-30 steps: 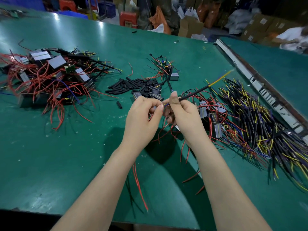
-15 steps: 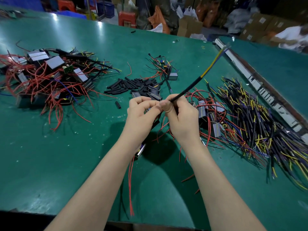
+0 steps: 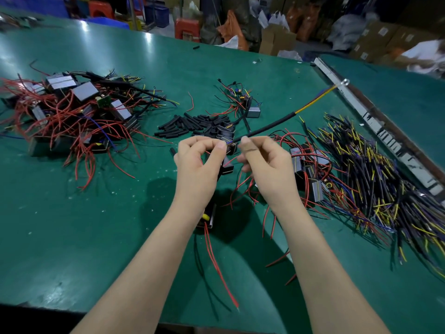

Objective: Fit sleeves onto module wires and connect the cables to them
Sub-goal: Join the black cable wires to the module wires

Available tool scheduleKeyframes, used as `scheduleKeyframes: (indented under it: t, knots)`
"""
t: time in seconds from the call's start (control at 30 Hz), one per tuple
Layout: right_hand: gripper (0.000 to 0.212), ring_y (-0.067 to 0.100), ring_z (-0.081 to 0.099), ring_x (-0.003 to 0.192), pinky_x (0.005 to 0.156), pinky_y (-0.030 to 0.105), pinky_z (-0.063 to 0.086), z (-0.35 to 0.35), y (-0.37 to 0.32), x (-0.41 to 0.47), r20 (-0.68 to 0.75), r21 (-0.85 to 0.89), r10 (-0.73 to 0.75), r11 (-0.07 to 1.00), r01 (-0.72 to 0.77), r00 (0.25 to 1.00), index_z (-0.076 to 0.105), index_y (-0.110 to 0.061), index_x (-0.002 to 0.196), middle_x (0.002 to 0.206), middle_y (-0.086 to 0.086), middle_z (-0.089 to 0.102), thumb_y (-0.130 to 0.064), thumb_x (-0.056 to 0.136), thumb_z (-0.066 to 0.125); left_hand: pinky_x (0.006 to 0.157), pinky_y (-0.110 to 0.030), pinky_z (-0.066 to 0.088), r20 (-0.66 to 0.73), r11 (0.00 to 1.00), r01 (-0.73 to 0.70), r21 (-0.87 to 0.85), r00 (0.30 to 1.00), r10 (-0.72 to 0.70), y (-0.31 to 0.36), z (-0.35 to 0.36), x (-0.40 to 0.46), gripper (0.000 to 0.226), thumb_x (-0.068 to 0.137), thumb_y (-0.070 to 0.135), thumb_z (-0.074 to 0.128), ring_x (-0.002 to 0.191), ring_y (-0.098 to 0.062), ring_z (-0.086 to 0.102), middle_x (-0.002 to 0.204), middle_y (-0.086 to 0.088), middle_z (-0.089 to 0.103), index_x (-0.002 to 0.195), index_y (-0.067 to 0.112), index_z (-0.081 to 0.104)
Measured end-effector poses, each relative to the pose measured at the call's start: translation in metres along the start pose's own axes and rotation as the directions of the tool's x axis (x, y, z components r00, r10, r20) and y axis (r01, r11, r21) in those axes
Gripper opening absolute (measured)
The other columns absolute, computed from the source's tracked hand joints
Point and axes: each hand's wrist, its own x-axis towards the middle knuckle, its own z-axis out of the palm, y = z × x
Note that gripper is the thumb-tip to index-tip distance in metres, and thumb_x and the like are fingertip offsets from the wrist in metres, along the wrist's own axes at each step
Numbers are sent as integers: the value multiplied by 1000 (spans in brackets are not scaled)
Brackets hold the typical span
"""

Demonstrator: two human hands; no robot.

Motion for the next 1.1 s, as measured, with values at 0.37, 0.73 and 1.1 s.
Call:
scheduleKeyframes:
  t: [0.37,0.73,1.1]
  knots:
    - [18,-1,53,53,52,9,39,4,-7,-3,38,95,71,993,-74,997,67,-22,79,62,-12,65,-13,93,61,94,-6,23,-26,989,-97,110,995,101,0,1,-3,17,91,26,62,111,-14,40,104,9,47,81,40,59]
    - [12,-3,51,53,51,8,40,4,-11,-5,68,148,124,980,-133,990,65,-14,83,71,-1,62,-6,92,60,90,-26,27,-64,943,-217,253,969,240,1,2,-8,4,90,24,63,106,-15,36,106,7,46,88,25,66]
    - [17,-6,53,54,51,7,40,4,-12,-5,67,69,107,991,-111,992,64,-22,82,67,-13,63,-9,92,61,104,-30,34,12,1000,-12,-25,1000,12,-1,2,0,22,90,20,63,115,-17,48,104,9,51,77,38,63]
